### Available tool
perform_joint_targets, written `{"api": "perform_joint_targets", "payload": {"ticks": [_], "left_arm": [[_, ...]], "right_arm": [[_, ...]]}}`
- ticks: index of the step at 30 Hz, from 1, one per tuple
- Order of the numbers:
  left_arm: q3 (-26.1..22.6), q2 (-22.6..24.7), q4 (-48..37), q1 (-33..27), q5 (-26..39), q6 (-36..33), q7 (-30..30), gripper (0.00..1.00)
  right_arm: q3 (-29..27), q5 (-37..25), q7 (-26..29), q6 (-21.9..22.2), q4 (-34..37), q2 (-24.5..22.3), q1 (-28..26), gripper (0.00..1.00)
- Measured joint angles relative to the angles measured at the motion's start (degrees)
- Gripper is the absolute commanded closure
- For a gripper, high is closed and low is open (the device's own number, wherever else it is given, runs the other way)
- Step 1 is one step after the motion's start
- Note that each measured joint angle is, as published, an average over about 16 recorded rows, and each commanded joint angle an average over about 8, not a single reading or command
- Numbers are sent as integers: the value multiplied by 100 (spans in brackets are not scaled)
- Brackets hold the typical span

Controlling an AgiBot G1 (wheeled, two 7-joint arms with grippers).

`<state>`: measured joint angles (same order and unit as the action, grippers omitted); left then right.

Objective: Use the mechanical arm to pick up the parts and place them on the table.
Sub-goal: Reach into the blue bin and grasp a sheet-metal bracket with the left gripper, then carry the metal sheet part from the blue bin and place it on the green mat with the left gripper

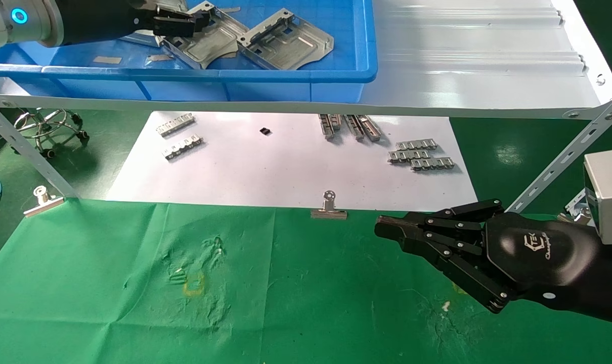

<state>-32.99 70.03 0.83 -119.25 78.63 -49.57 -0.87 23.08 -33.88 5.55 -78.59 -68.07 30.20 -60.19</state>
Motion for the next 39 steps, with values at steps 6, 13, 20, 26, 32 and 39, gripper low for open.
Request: {"api": "perform_joint_targets", "payload": {"ticks": [6, 13, 20, 26, 32, 39], "left_arm": [[-47, 47, -64, 20, 67, 63, -3, 100], [-72, 92, -96, 60, 103, 193, -6, 100], [-77, 95, -103, 84, 110, 244, 1, 100], [-73, 65, -93, 80, 103, 208, 7, 100], [-69, 28, -77, 58, 97, 138, 4, 100], [-36, -24, -23, -17, 49, 7, -28, 100]], "right_arm": [[0, 0, 0, 0, 0, 0, 0, 100], [0, 0, 0, 0, 0, 0, 0, 100], [0, 0, 0, 0, 0, 0, 0, 100], [0, 0, 0, 0, 0, 0, 0, 100], [0, 0, 0, 0, 0, 0, 0, 100], [0, 0, 0, 0, 0, 0, 0, 100]]}}
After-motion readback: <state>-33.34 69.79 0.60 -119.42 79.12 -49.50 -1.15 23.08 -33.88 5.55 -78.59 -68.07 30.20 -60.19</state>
